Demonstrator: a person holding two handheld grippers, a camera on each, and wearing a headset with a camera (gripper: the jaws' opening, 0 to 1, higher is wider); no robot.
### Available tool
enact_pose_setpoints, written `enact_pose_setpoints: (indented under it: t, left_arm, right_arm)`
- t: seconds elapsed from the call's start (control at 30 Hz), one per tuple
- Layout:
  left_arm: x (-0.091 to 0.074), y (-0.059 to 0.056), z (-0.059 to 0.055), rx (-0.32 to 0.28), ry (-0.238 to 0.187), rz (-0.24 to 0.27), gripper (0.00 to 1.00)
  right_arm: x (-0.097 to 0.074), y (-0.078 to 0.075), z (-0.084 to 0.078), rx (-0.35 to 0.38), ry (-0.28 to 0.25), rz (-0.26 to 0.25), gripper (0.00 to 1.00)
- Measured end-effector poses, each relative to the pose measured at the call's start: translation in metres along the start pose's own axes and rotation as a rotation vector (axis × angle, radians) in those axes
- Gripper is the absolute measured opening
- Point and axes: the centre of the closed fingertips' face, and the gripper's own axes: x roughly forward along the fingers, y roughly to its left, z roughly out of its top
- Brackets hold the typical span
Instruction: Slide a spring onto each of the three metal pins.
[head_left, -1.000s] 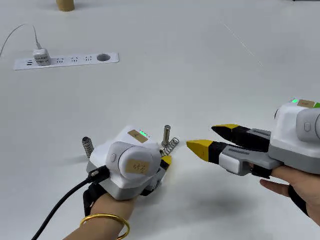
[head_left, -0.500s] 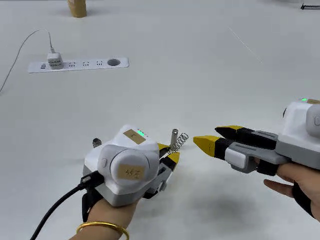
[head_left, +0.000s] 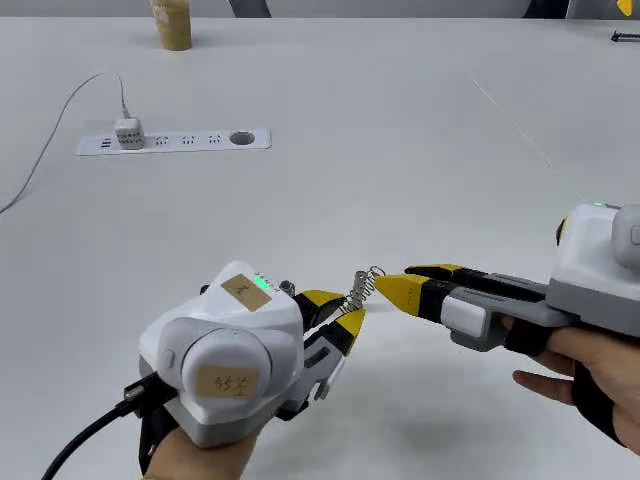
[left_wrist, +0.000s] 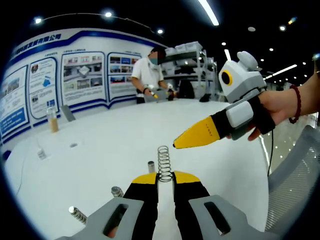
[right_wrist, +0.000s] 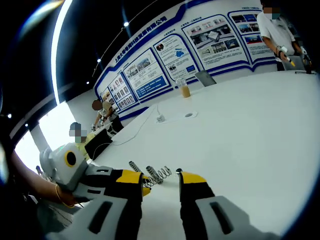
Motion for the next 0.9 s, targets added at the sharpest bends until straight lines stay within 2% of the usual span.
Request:
enact_pose_setpoints:
  t: [0.17, 0.27, 0.53, 0.73, 0.9]
  left_arm:
    - [-0.004, -0.003, 0.007, -0.003, -0.032, -0.004, 0.1]
    - [-0.006, -0.003, 0.011, -0.005, -0.049, -0.004, 0.1]
    - [-0.011, -0.005, 0.018, -0.016, -0.082, -0.01, 0.1]
    - [-0.014, -0.003, 0.023, -0.067, -0.123, -0.014, 0.1]
    - [-0.016, -0.004, 0.025, -0.071, -0.136, -0.016, 0.1]
  right_arm:
    - [0.004, 0.006, -0.001, 0.043, 0.008, 0.015, 0.28]
    - [0.006, 0.007, 0.001, 0.084, -0.002, 0.012, 0.26]
    - [0.008, 0.014, 0.009, 0.2, -0.033, 0.048, 0.19]
    - [0.01, 0.017, 0.012, 0.259, -0.047, 0.067, 0.16]
    - [0.011, 0.021, 0.013, 0.286, -0.05, 0.079, 0.14]
